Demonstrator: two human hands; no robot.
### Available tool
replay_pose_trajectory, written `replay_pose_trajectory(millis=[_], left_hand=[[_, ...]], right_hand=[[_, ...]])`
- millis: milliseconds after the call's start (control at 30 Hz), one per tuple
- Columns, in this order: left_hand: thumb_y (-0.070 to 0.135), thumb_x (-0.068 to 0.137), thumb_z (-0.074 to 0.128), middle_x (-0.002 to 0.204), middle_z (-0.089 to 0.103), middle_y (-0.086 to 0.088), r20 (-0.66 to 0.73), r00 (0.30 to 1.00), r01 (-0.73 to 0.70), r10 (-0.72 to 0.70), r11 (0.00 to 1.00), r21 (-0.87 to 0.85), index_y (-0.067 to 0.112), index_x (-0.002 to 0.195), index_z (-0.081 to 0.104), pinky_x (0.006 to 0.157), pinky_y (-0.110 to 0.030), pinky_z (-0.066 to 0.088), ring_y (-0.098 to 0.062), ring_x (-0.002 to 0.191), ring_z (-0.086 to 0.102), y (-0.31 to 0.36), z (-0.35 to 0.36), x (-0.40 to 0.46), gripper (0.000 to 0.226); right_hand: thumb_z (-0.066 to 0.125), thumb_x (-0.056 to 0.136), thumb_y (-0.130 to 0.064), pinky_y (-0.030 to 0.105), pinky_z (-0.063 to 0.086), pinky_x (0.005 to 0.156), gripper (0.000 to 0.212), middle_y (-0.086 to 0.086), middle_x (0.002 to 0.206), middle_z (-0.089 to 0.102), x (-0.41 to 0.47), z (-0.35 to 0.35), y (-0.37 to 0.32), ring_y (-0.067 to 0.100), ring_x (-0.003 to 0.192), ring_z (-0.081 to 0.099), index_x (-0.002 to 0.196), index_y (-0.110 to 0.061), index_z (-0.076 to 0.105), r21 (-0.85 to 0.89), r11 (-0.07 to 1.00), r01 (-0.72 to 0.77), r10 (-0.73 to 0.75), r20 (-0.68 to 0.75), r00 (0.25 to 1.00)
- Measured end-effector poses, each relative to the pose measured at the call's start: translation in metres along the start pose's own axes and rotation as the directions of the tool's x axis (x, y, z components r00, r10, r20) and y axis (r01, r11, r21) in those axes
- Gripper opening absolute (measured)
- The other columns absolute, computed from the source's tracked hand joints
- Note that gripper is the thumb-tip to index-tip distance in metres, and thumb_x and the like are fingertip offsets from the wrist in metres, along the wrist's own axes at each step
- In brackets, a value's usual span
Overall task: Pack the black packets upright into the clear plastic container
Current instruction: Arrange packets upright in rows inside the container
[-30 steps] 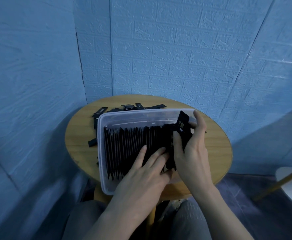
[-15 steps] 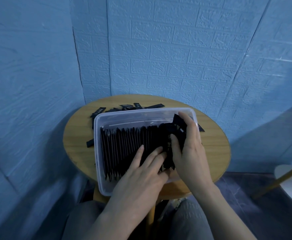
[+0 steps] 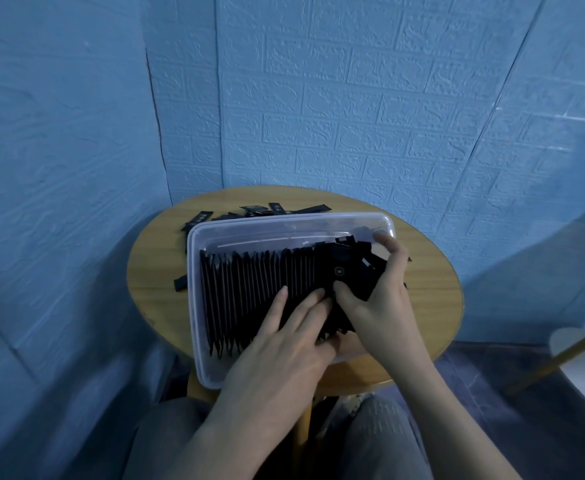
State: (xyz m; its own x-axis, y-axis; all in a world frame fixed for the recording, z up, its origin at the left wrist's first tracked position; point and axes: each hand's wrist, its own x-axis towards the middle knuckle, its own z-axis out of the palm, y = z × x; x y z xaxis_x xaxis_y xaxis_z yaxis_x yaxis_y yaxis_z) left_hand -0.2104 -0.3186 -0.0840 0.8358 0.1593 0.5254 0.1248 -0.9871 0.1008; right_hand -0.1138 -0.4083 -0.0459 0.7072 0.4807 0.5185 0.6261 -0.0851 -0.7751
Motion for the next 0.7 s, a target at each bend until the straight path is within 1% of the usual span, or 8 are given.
replay_pose_trajectory(millis=[100, 167, 233, 300, 367, 533, 600, 700], left_hand=[[0.033, 0.079, 0.032, 0.108, 0.074, 0.007, 0.135, 0.990, 0.042, -0.042, 0.999, 0.004, 0.027, 0.092, 0.080, 0.078, -0.037, 0.060, -0.009, 0.101, 0.070, 0.001, 0.007, 0.002, 0.050], [0.034, 0.077, 0.033, 0.108, 0.074, 0.007, 0.130, 0.991, 0.038, -0.041, 0.999, 0.027, 0.027, 0.092, 0.080, 0.079, -0.035, 0.059, -0.008, 0.100, 0.070, 0.001, 0.005, 0.003, 0.050], [0.034, 0.076, 0.033, 0.108, 0.074, 0.008, 0.121, 0.992, 0.038, -0.041, 0.999, 0.031, 0.026, 0.092, 0.080, 0.090, -0.034, 0.052, -0.008, 0.100, 0.070, 0.002, -0.001, 0.003, 0.050], [0.034, 0.077, 0.033, 0.109, 0.073, 0.006, 0.114, 0.993, 0.022, -0.026, 0.999, 0.041, 0.025, 0.093, 0.080, 0.095, -0.036, 0.041, -0.009, 0.101, 0.069, 0.001, 0.000, 0.001, 0.050], [0.035, 0.077, 0.033, 0.110, 0.073, 0.006, 0.147, 0.989, 0.018, -0.026, 0.998, 0.056, 0.025, 0.094, 0.080, 0.096, -0.036, 0.041, -0.009, 0.103, 0.069, 0.000, -0.002, 0.002, 0.051], [0.036, 0.079, 0.031, 0.110, 0.073, 0.008, 0.227, 0.971, 0.057, -0.073, 0.995, 0.077, 0.029, 0.094, 0.080, 0.080, -0.034, 0.059, -0.008, 0.103, 0.069, 0.001, -0.001, 0.000, 0.052], [0.034, 0.081, 0.030, 0.118, 0.070, 0.004, 0.230, 0.970, 0.059, -0.078, 0.994, 0.087, 0.030, 0.099, 0.079, 0.087, -0.036, 0.057, -0.011, 0.113, 0.065, -0.001, -0.006, -0.004, 0.052], [0.020, 0.079, 0.031, 0.139, 0.056, -0.011, 0.152, 0.980, -0.152, 0.127, 0.974, 0.166, 0.030, 0.107, 0.074, 0.104, -0.054, 0.044, -0.027, 0.134, 0.049, -0.008, -0.011, -0.016, 0.052]], right_hand=[[0.070, 0.082, -0.007, 0.007, 0.043, 0.075, 0.045, -0.008, 0.103, 0.061, 0.002, 0.000, 0.004, -0.005, 0.095, 0.059, 0.113, -0.025, 0.043, 0.029, 0.994, -0.105, 0.105, 0.005, 0.994], [0.070, 0.082, -0.009, 0.008, 0.045, 0.070, 0.032, -0.011, 0.092, 0.064, 0.003, 0.001, 0.004, -0.006, 0.085, 0.061, 0.106, -0.021, 0.052, 0.047, 0.991, -0.125, 0.124, 0.024, 0.992], [0.068, 0.084, -0.014, 0.011, 0.044, 0.066, 0.021, -0.010, 0.088, 0.066, 0.004, 0.002, 0.003, -0.002, 0.082, 0.062, 0.101, -0.021, 0.058, 0.021, 0.989, -0.149, 0.147, 0.066, 0.987], [0.065, 0.086, -0.019, 0.017, 0.043, 0.062, 0.012, -0.004, 0.086, 0.065, 0.004, 0.004, 0.004, 0.005, 0.080, 0.062, 0.096, -0.019, 0.059, -0.057, 0.989, -0.134, 0.138, 0.067, 0.988], [0.063, 0.086, -0.021, 0.017, 0.039, 0.058, 0.006, 0.001, 0.083, 0.063, 0.004, 0.005, 0.005, 0.010, 0.076, 0.060, 0.090, -0.019, 0.058, -0.113, 0.987, -0.115, 0.123, 0.065, 0.990], [0.061, 0.088, -0.016, 0.013, 0.042, 0.054, 0.008, -0.011, 0.073, 0.060, 0.002, 0.002, -0.002, 0.000, 0.066, 0.058, 0.092, -0.020, 0.056, -0.105, 0.988, -0.113, 0.115, 0.014, 0.993], [0.060, 0.088, -0.014, 0.012, 0.043, 0.059, 0.018, -0.014, 0.081, 0.062, 0.002, 0.001, -0.005, -0.001, 0.075, 0.059, 0.103, -0.022, 0.053, -0.080, 0.990, -0.112, 0.111, -0.023, 0.994], [0.059, 0.088, -0.012, 0.012, 0.043, 0.057, 0.022, -0.011, 0.081, 0.063, 0.002, -0.001, -0.006, 0.000, 0.075, 0.059, 0.108, -0.019, 0.053, -0.042, 0.990, -0.133, 0.132, -0.030, 0.991]])
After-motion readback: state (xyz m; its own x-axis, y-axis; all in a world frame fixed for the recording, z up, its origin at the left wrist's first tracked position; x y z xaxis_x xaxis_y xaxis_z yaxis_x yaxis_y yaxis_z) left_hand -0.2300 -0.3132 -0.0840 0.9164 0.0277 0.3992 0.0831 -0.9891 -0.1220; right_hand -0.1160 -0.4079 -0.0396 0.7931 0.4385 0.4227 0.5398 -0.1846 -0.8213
